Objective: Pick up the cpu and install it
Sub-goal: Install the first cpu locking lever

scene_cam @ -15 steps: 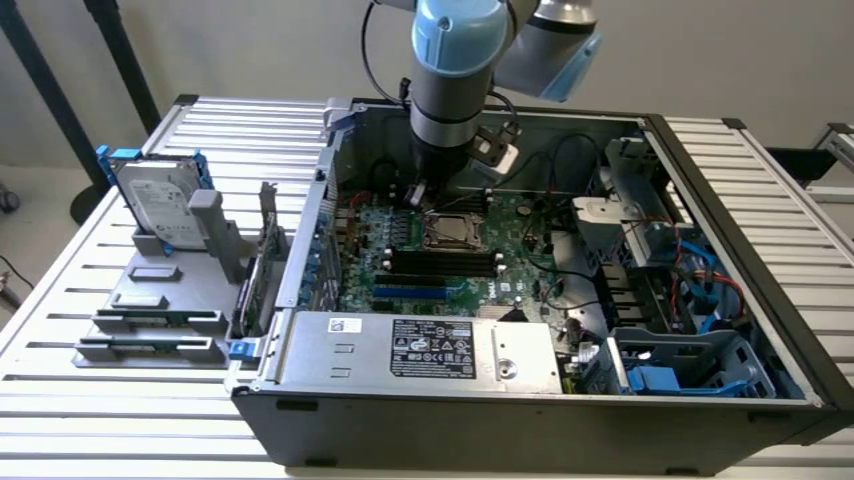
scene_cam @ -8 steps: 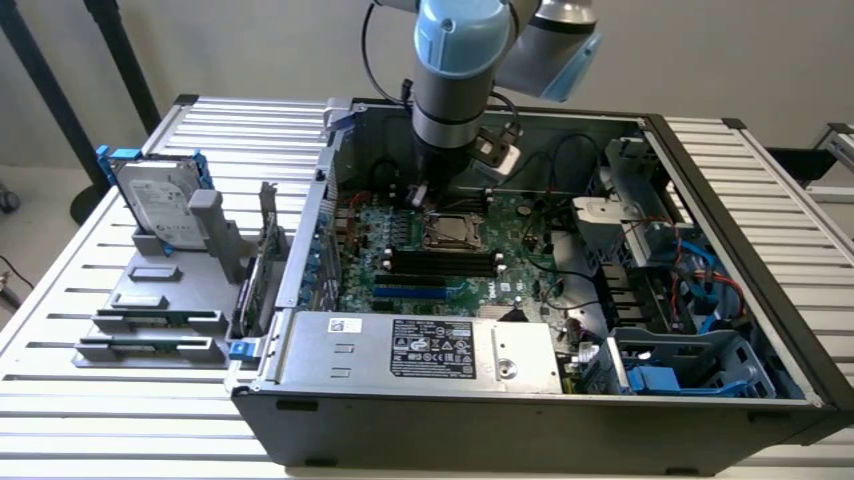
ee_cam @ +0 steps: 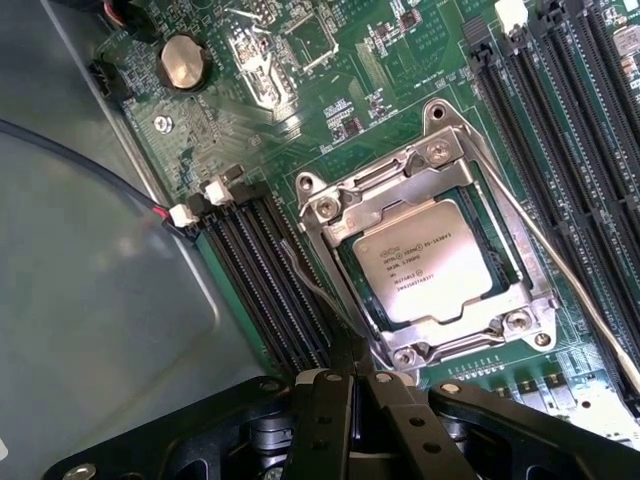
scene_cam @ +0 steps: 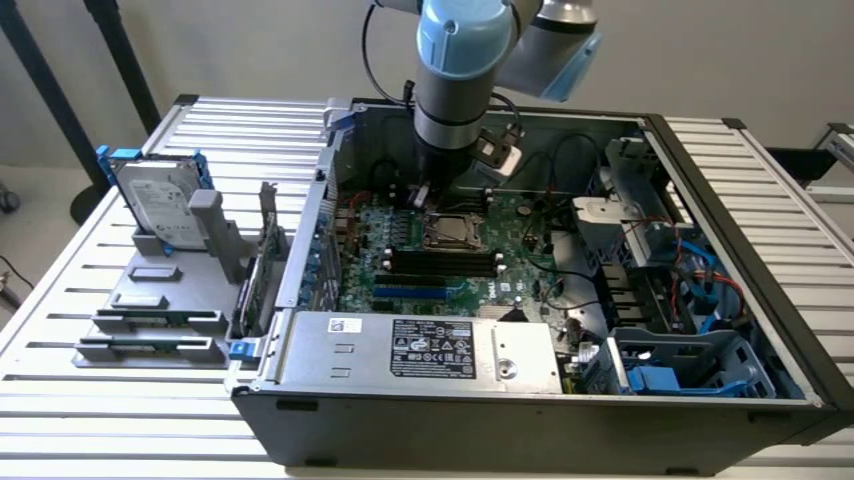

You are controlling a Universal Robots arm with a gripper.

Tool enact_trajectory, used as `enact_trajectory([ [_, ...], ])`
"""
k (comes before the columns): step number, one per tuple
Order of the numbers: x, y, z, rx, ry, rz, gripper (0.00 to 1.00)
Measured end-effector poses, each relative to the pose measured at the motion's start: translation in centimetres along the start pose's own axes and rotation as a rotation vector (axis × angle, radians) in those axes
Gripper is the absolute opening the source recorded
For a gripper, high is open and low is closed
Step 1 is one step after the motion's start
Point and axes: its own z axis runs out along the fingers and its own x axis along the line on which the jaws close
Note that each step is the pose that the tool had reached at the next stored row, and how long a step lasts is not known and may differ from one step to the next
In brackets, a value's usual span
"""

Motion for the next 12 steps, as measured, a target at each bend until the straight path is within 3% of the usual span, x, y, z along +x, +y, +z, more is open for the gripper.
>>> enact_trajectory([
  [12,0.11,-0.03,0.10,-0.0022,-0.0034,0.001,0.11],
])
